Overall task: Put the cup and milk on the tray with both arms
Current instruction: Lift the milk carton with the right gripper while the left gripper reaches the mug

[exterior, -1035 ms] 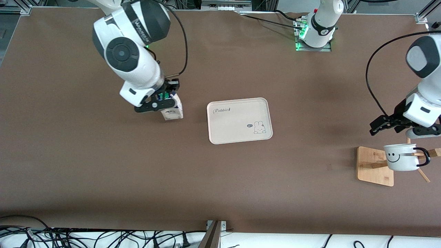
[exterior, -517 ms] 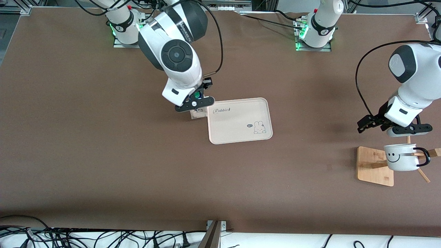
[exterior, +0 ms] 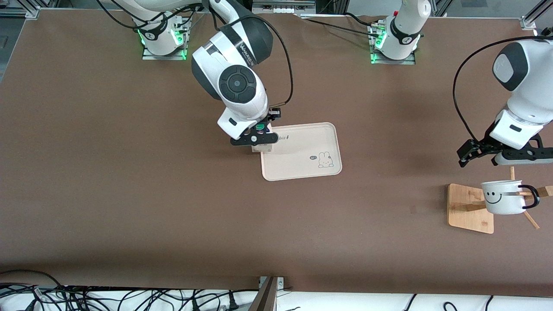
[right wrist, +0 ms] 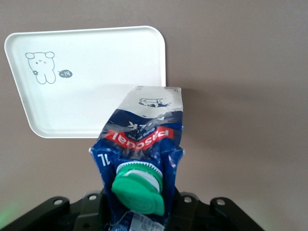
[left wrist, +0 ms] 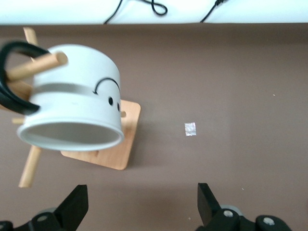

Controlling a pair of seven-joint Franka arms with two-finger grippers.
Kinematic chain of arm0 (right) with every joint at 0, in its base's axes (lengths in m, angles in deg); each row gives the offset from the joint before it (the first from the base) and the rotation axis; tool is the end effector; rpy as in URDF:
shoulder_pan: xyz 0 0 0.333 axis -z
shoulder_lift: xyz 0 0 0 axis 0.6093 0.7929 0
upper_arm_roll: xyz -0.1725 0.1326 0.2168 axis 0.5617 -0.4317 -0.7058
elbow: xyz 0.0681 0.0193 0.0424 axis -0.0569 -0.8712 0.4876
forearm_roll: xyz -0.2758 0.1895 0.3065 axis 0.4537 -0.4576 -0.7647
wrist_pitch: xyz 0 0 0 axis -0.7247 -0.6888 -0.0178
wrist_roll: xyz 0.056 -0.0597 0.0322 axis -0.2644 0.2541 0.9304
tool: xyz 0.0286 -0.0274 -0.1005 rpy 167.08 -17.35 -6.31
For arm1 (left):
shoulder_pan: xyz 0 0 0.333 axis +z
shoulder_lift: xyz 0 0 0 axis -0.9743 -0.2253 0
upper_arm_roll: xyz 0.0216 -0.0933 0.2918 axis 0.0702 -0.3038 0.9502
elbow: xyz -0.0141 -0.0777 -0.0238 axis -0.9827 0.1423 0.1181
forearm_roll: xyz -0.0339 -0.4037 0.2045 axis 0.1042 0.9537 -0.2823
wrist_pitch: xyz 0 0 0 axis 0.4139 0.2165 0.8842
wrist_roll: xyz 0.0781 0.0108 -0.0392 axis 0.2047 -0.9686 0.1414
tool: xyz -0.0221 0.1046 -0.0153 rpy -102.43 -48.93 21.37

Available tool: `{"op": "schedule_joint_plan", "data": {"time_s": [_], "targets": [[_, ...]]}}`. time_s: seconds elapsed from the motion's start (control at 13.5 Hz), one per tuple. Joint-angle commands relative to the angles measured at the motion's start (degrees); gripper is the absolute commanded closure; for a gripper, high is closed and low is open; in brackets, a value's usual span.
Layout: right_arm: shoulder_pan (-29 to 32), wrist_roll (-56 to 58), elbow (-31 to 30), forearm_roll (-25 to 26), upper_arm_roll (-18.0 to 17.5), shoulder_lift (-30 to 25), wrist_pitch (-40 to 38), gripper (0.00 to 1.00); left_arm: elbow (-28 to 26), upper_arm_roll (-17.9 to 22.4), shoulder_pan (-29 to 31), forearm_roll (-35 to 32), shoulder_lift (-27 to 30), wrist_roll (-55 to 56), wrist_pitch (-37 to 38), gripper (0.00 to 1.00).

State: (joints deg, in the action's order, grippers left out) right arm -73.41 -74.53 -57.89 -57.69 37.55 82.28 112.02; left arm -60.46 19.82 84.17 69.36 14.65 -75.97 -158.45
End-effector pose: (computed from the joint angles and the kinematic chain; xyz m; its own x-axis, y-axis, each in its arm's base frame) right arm 0.5830 0.5110 0.3967 0.9708 0.0705 -0.2291 0.0593 -0.9967 -0.0553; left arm 0.6426 0.0540 0.4037 0.9497 0.0215 0.3125 0.0452 -0.9966 -0.0688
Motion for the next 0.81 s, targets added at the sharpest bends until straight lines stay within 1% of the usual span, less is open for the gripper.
{"op": "schedule_joint_plan", "data": {"time_s": [0.0,0.22,0.3,0.52,0.67,0.74], "targets": [[-2.8,-1.6,2.3,-1.0,0.8,1.8,0.5,0.6,-1.4,-0.1,0.0,-2.9,1.1,-0.4,-3.7,0.0],[-3.8,-3.6,2.7,-1.0,1.3,3.3,1.0,0.6,-7.6,-0.1,0.2,-4.2,1.1,0.0,-17.3,0.0],[-4.9,-3.9,3.5,-0.9,1.6,4.2,0.9,0.6,-8.9,-0.1,0.2,-4.2,1.0,0.4,-19.3,0.0],[-5.6,-3.6,5.5,-0.9,2.3,6.9,2.2,0.6,-9.7,-0.1,0.3,-4.2,0.8,1.0,-19.8,0.0],[-5.6,-2.5,5.5,-0.5,2.3,7.5,3.2,0.6,-9.2,-0.1,0.3,-4.0,0.1,1.0,-20.0,0.0],[-5.6,-1.1,5.5,-0.4,2.4,7.5,3.4,0.6,-9.0,-0.1,0.3,-3.7,-1.0,1.0,-21.4,0.0]]}}
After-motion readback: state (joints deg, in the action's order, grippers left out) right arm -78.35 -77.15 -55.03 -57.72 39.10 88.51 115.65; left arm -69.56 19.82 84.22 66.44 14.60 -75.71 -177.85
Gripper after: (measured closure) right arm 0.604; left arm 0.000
